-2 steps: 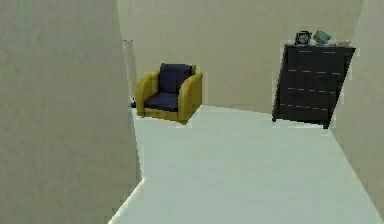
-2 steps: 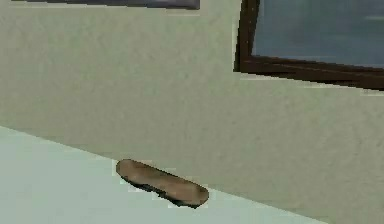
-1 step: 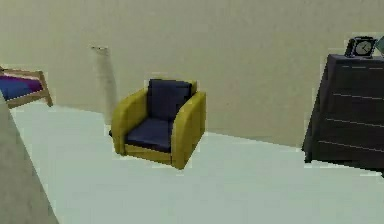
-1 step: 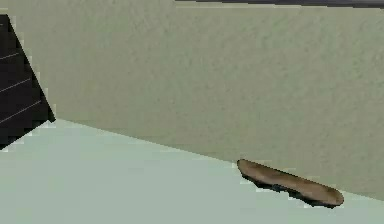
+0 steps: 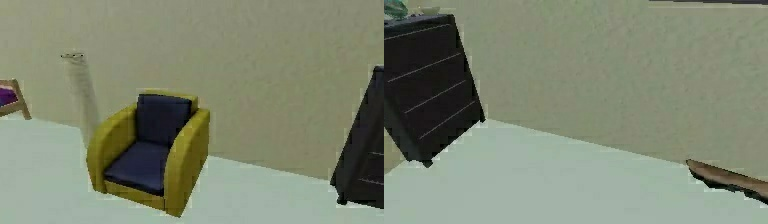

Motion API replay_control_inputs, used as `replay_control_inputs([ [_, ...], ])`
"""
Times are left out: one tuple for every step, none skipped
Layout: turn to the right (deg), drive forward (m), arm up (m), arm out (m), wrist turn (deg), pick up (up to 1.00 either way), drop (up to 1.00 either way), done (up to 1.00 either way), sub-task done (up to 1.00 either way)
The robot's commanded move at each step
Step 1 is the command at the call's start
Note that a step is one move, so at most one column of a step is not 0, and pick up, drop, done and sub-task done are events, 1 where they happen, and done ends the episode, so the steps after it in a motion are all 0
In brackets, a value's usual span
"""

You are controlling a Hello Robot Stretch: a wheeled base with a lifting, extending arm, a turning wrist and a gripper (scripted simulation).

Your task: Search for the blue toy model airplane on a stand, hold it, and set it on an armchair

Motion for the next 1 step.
replay_control_inputs([
  [-6.0,0.0,0.0,0.0,0.0,0.0,0.0,0.0,0.0],
])
